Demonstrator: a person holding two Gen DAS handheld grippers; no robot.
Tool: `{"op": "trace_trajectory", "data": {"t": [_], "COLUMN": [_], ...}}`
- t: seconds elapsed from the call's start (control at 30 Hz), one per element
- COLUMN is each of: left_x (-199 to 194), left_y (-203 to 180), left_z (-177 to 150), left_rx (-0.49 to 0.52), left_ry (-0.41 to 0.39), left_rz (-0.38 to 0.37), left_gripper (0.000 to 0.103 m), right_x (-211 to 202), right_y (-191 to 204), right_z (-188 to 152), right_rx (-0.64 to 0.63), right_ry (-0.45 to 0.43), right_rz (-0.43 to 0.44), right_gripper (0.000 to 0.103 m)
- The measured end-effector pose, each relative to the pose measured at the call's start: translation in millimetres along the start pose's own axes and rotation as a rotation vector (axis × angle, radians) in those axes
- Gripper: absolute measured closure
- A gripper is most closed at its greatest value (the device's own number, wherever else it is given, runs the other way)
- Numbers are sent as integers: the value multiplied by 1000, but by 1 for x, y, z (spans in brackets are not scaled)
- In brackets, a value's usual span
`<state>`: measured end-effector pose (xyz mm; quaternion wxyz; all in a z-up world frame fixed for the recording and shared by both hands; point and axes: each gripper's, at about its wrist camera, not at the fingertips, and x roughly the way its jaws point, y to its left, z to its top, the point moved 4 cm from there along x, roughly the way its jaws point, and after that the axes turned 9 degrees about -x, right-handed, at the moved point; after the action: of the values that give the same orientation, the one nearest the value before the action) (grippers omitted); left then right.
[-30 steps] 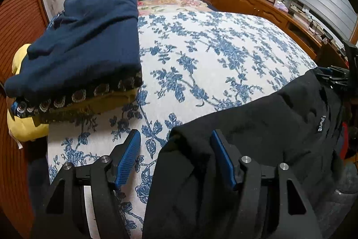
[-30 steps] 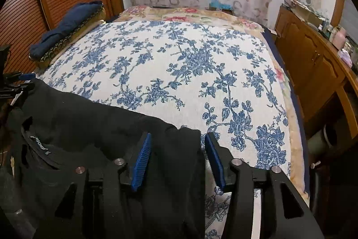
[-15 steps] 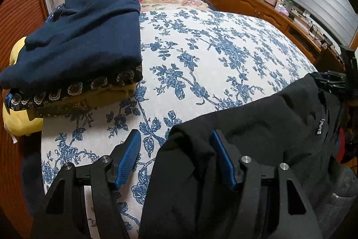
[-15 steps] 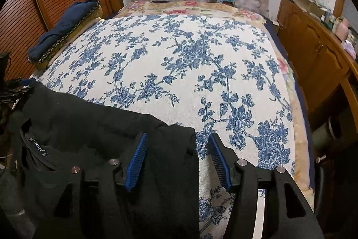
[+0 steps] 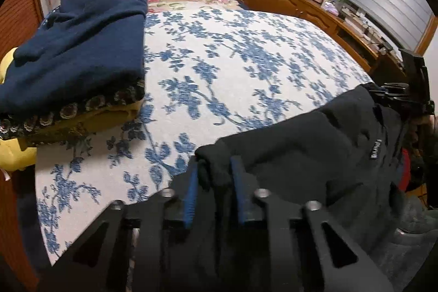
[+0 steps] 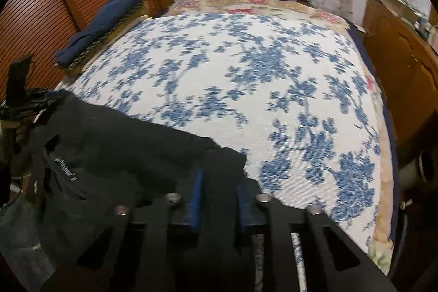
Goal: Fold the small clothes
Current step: 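Lift the hem high with both tools and swing it toward the collar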
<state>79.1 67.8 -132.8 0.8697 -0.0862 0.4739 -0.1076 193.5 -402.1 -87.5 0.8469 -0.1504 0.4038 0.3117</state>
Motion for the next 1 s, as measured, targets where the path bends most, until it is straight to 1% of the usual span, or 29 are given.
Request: {"op": "trace_trajectory", "data": {"t": [0.07,0.1,0.13,0.17,0.2,0.27,0.33,0.53,0.67,0.8,1.0], "left_x": [-9,-20,-32,-44,-56,-88,-113,-204,-262,-308,-361], "left_y": [-1,-5,-9,-14,-18,-28,-36,-64,-79,-88,-100], "left_z": [0,0,-1,-1,0,2,8,39,57,73,98], "left_rx": [-31,-38,-39,-40,-44,-56,-49,-8,31,70,120], "left_ry": [-47,-88,-128,-161,-194,-271,-327,-500,-605,-699,-819], "left_rz": [35,31,27,18,7,-23,-35,-109,-127,-113,-76], "left_gripper": [91,91,92,92,92,92,92,92,92,92,92], "right_x": [-4,-8,-15,-26,-39,-68,-97,-190,-254,-313,-381], "right_y": [3,4,2,2,5,14,25,67,86,98,104], "right_z": [-1,-3,-4,-5,-4,-2,3,44,69,85,102], "right_rx": [-7,4,22,46,57,55,39,-87,-144,-185,-224], "right_ry": [-16,-39,-67,-101,-147,-227,-293,-476,-603,-704,-797], "right_rz": [3,3,-15,-28,-18,-17,-23,-76,-95,-127,-220], "right_gripper": [89,90,91,91,91,91,91,91,91,91,92]}}
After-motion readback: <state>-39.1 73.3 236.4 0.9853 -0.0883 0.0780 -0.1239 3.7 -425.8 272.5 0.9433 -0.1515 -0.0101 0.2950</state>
